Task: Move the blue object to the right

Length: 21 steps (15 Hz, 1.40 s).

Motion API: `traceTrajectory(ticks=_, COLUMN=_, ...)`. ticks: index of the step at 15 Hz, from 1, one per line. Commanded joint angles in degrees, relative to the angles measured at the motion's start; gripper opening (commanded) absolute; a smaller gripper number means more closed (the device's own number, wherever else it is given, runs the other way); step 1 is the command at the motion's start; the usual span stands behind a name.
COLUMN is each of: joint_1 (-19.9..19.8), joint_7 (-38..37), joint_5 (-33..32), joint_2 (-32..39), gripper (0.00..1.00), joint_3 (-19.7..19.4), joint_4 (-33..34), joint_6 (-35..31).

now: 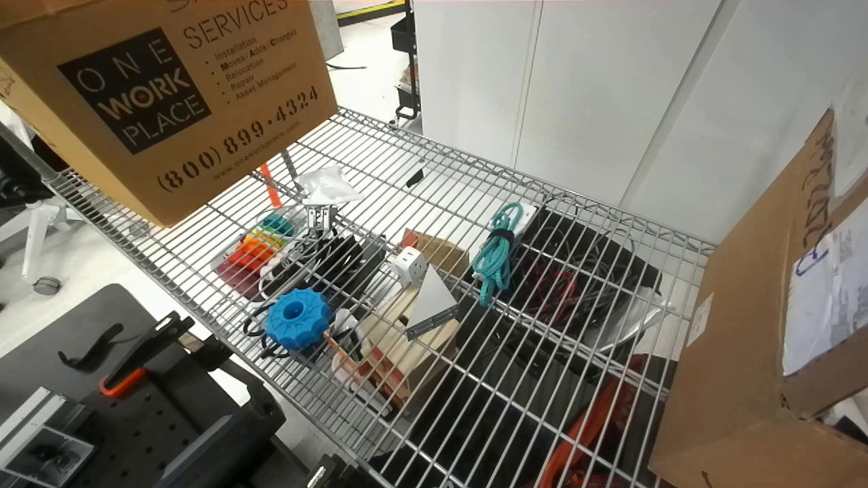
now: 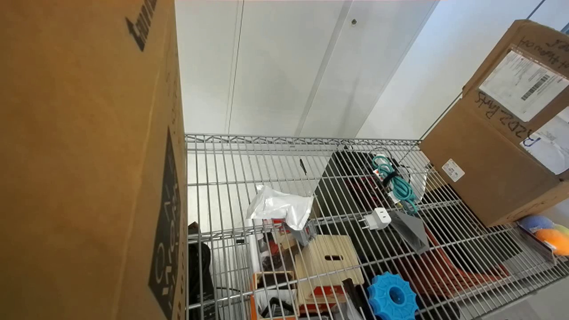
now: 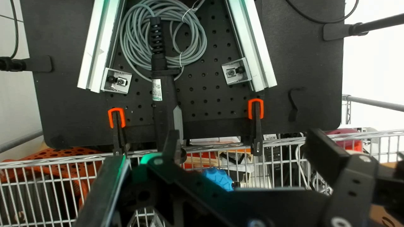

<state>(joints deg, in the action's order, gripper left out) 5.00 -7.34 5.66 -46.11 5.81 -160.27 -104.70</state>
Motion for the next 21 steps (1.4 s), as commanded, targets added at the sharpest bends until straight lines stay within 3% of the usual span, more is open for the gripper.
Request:
traceTrajectory(ticks=1, joint_1=-0.48, joint_7=2.35, joint_5=-0.21, joint_2=3.42, gripper=1.00, joint_3=-1.22, joint_4=1.45, joint_6=0.50)
traceTrajectory(ticks=9, joint_1=-0.14, joint_7=12.07, joint_5=-0.61, joint_2=23.83, gripper=1.00, joint_3=-4.29, joint_4=9.80, joint_6=-3.56)
traceTrajectory(ticks=17, joint_1=-0.49, joint_7=16.74, joint_5=-4.64, joint_2=42.31, gripper=1.00, joint_3=-3.28, joint_4=20.33, joint_6=-14.26)
traceTrajectory(ticks=21, joint_1=-0.61, joint_7=19.63, joint_5=-7.78, joint_2=48.69, gripper=1.00, joint_3=-3.09, joint_4=25.41, joint_6=-14.21)
